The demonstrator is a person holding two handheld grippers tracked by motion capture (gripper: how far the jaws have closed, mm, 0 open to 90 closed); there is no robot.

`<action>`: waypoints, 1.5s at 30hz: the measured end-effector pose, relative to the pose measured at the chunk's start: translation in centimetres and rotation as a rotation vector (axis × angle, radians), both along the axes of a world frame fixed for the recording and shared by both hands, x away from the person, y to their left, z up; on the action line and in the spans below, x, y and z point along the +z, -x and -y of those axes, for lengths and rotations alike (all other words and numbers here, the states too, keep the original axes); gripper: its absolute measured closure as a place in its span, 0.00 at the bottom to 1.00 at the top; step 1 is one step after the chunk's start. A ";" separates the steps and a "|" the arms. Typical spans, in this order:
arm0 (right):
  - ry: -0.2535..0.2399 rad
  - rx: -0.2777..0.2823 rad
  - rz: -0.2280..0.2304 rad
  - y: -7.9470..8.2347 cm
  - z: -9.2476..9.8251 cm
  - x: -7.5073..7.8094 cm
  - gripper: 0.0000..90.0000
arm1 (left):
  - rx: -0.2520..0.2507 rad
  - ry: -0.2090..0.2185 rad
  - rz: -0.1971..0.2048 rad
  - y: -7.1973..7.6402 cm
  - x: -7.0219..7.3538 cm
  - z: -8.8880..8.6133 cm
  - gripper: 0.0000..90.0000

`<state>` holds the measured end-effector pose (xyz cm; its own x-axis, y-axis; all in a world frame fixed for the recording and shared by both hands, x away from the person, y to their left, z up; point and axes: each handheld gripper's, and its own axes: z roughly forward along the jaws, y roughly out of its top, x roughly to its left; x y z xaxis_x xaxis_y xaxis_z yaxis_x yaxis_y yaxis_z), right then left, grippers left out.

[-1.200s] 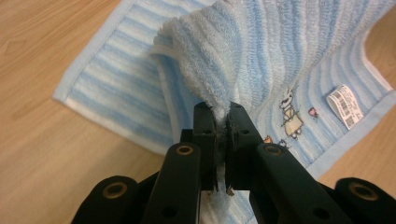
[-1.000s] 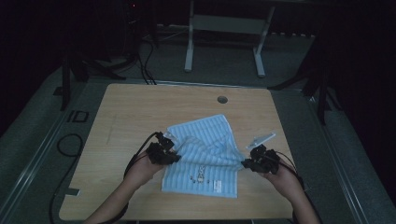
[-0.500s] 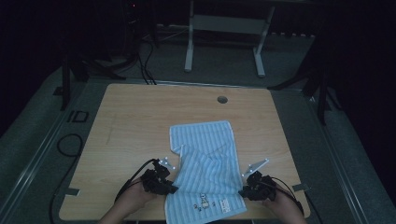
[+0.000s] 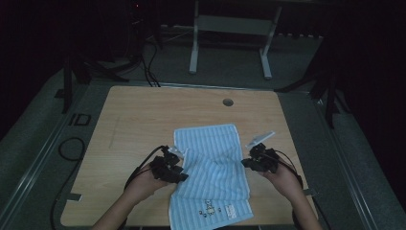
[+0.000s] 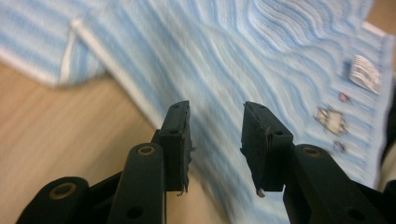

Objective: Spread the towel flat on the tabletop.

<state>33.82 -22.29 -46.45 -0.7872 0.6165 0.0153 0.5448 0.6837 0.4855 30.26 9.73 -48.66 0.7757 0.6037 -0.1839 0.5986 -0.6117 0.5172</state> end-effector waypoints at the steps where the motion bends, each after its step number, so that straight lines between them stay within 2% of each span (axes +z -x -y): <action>1: 0.020 0.001 -0.009 -0.7 -0.6 -0.6 1.00 | -0.002 -0.015 0.007 -0.5 -0.1 0.5 0.68; 2: 0.020 0.001 -0.009 -0.7 -0.6 -0.6 1.00 | 0.000 -0.024 0.018 -1.3 -0.1 0.9 0.68; 3: 0.035 -0.004 -0.027 -1.3 -1.0 -1.3 1.00 | 0.018 -0.029 0.018 -2.3 -0.1 1.2 0.68; 4: 0.035 -0.004 -0.027 -1.3 -1.0 -1.3 1.00 | 0.018 -0.029 0.018 -2.3 -0.1 1.2 0.68; 5: 0.041 -0.008 -0.046 -1.9 -1.5 -2.1 1.00 | 0.044 -0.054 0.031 -4.0 0.0 1.4 0.68; 6: 0.073 -0.003 -0.073 -2.4 -2.3 -3.6 1.00 | 0.065 -0.062 0.025 -6.0 -0.1 1.6 0.68; 8: 0.089 -0.004 -0.086 -2.6 -2.4 -4.4 1.00 | 0.095 -0.061 0.025 -7.9 -0.2 1.8 0.68; 9: 0.089 -0.004 -0.086 -2.6 -2.4 -4.4 1.00 | 0.095 -0.061 0.025 -7.9 -0.2 1.8 0.68; 10: 0.100 -0.014 -0.096 -2.7 -2.2 -5.0 1.00 | 0.124 -0.064 0.026 -9.8 -0.4 1.9 0.68; 11: 0.100 -0.017 -0.109 -2.8 -2.1 -5.3 1.00 | 0.124 -0.064 0.026 -9.8 -0.4 1.9 0.68; 12: 0.107 -0.018 -0.115 -2.8 -2.1 -5.5 1.00 | 0.142 -0.076 0.003 -11.5 -0.8 2.1 0.68; 15: 0.114 -0.016 -0.120 -2.8 -2.0 -5.7 1.00 | 0.151 -0.090 -0.008 -12.3 -1.2 2.3 0.68; 17: 0.119 -0.011 -0.117 -2.7 -1.9 -5.7 1.00 | 0.166 -0.137 -0.049 -14.4 -2.7 3.0 0.68; 18: 0.120 -0.010 -0.114 -2.7 -1.9 -5.7 1.00 | 0.166 -0.137 -0.049 -14.4 -2.7 3.0 0.68; 19: 0.120 -0.008 -0.113 -2.6 -1.9 -5.7 1.00 | 0.158 -0.154 -0.068 -15.1 -3.3 3.4 0.68; 21: 0.117 -0.008 -0.113 -2.6 -1.8 -5.7 1.00 | 0.159 -0.170 -0.060 -15.6 -3.7 3.6 0.69; 24: 0.109 -0.011 -0.114 -2.6 -1.6 -5.8 1.00 | 0.168 -0.160 -0.072 -16.1 -3.7 3.7 0.69; 25: 0.110 -0.012 -0.115 -2.6 -1.5 -5.7 1.00 | 0.161 -0.181 -0.062 -16.4 -3.7 4.1 0.69; 26: 0.110 -0.012 -0.115 -2.6 -1.5 -5.7 1.00 | 0.161 -0.181 -0.062 -16.4 -3.7 4.1 0.69; 27: 0.108 -0.017 -0.120 -2.7 -1.4 -5.7 1.00 | 0.162 -0.214 -0.053 -17.0 -3.6 4.5 0.69; 28: 0.110 -0.018 -0.118 -2.7 -1.3 -5.7 1.00 | 0.162 -0.214 -0.053 -17.0 -3.6 4.5 0.69; 29: 0.110 -0.019 -0.119 -2.8 -1.2 -5.7 1.00 | 0.162 -0.239 -0.048 -17.5 -3.6 4.8 0.69; 34: 0.103 -0.029 -0.121 -3.0 -0.9 -5.8 1.00 | 0.183 -0.278 -0.031 -18.9 -3.5 5.4 0.69; 40: 0.096 -0.036 -0.121 -3.5 -1.0 -5.8 1.00 | 0.200 -0.293 -0.019 -20.6 -3.5 6.1 0.69; 45: 0.080 -0.053 -0.124 -4.3 -1.0 -5.8 1.00 | 0.229 -0.341 0.005 -21.8 -3.4 6.6 0.67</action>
